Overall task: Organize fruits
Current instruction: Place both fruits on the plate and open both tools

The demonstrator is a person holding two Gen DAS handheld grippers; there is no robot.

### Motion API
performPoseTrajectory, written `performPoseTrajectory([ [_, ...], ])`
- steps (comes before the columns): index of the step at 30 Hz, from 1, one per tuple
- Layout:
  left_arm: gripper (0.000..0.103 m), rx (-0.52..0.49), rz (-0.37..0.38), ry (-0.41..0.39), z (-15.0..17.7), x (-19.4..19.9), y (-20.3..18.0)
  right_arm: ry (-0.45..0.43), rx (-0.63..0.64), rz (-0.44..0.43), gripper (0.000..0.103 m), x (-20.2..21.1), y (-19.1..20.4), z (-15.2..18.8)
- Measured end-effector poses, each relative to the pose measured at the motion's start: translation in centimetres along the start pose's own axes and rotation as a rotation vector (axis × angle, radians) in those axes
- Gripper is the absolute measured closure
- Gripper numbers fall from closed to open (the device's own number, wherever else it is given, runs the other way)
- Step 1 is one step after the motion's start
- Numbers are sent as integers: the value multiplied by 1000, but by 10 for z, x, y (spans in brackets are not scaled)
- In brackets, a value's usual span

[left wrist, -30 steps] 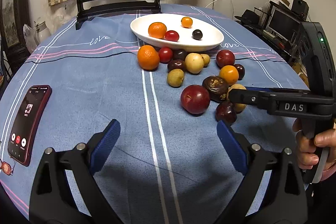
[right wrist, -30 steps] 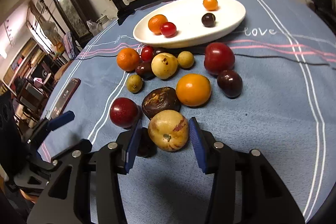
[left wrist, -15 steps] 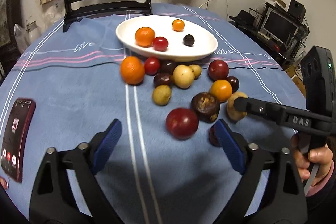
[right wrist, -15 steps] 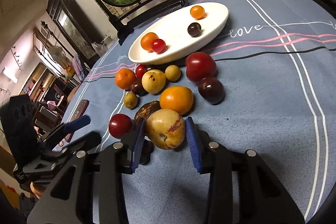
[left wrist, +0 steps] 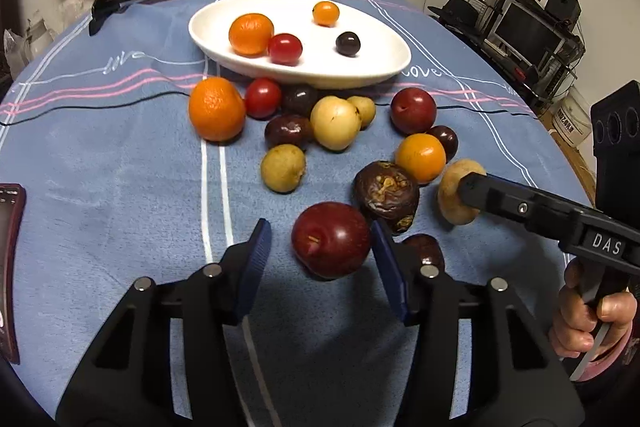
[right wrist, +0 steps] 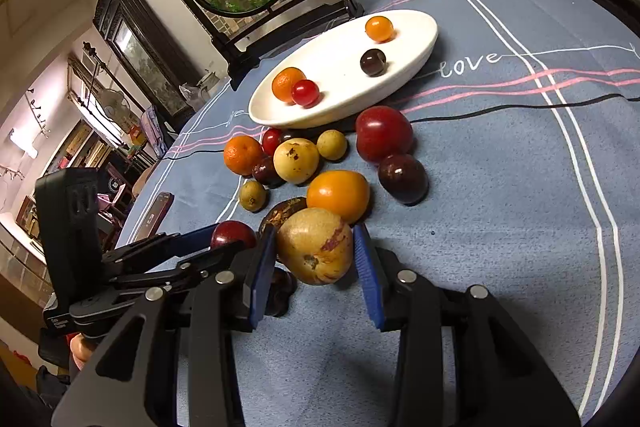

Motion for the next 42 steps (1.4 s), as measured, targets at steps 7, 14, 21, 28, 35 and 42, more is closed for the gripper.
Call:
performPoseTrajectory([
  [7, 62, -12, 20, 13, 2, -5, -6, 3, -1, 0, 63, -2, -1, -1],
  [14, 62, 1, 17, -13, -2, 8, -5, -17, 6, -4, 63, 2, 0, -2],
  [21, 63, -5, 16, -109, -56, 42, 14, -89, 75, -10, 63, 17, 21, -57],
  [28, 63, -12, -32, -156, -147, 28, 34, -165, 89, 61, 63, -16, 19, -135],
  [35, 62, -1, -88, -60, -204, -41, 58, -84, 100, 137, 63, -68, 0, -149],
  [42, 62, 11, -104, 38, -209, -93, 76, -33, 143, 167, 63, -85, -5, -143],
])
Point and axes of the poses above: each gripper's, at about its wrist camera, not at the fingertips, and x roughly against the way its jaws point, y to its left, z to its underside, the point moved 8 cm from there along -x, roughly the way its jaws point, and after that the axes turned 9 degrees about -x, right-handed, at the moved point
